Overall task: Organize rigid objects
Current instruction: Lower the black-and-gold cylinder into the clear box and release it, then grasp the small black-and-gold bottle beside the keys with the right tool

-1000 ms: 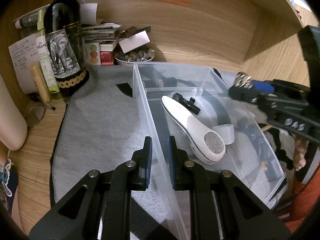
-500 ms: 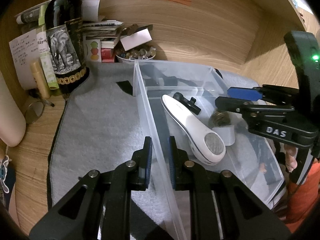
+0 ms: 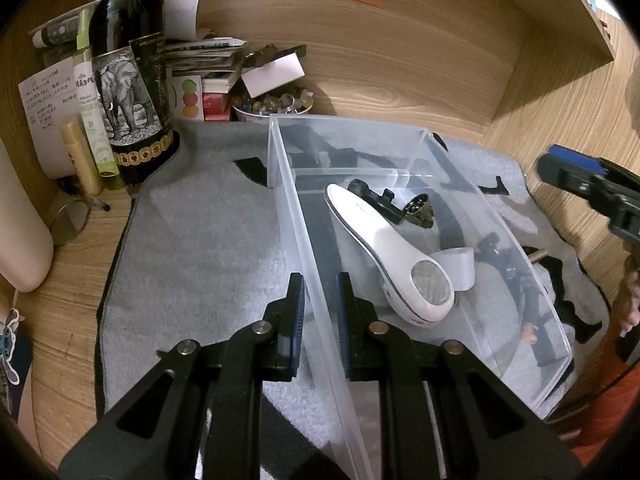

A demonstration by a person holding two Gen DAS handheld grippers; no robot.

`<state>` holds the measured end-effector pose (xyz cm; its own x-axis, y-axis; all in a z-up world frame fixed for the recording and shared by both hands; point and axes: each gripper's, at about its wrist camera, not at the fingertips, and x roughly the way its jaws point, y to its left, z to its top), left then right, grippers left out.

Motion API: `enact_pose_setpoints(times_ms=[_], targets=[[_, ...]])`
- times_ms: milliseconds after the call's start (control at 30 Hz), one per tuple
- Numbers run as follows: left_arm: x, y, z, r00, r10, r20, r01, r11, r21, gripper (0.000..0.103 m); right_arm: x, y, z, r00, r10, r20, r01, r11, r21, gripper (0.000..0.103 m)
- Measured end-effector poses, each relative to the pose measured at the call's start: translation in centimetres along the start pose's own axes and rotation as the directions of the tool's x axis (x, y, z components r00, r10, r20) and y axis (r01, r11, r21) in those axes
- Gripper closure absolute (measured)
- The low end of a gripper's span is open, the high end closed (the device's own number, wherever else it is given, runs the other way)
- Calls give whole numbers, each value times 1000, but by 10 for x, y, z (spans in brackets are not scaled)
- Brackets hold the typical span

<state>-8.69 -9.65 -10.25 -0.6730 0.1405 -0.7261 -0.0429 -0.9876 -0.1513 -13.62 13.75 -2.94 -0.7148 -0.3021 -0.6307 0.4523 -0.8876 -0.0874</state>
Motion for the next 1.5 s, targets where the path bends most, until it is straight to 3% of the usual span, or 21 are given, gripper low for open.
enact_pose_setpoints(times_ms=[167,400,633,833,967,1167,1500], targets=[[0,0,0,1000,2,-1,-2,1000,2,87,-17,-26,-16,996,-89,-8,89,995,49,42],[-3,-2,-1,1000,16,-3,-16,1000,8,87,-24,-69,-54,986,-149,-76,161,967,197,42],[-2,-7,1,999,43,-9,-43,999,14,87,-5,-71,-92,982,-62,-180,110,957,270,42],[-2,-10,1,998,62,-13,-62,998,22,87,18,-39,-109,968,27,-248,30,975,222,42],[-3,-12,0,997,72,-12,-72,997,32,87,26,-35,-118,961,17,-277,43,977,209,42],[-3,-13,1,997,71,-11,-71,997,31,87,15,-66,-133,960,-33,-279,116,952,284,45],[-3,-13,1,998,68,-9,-67,997,28,87,17,-77,-133,962,-72,-264,158,934,320,82]])
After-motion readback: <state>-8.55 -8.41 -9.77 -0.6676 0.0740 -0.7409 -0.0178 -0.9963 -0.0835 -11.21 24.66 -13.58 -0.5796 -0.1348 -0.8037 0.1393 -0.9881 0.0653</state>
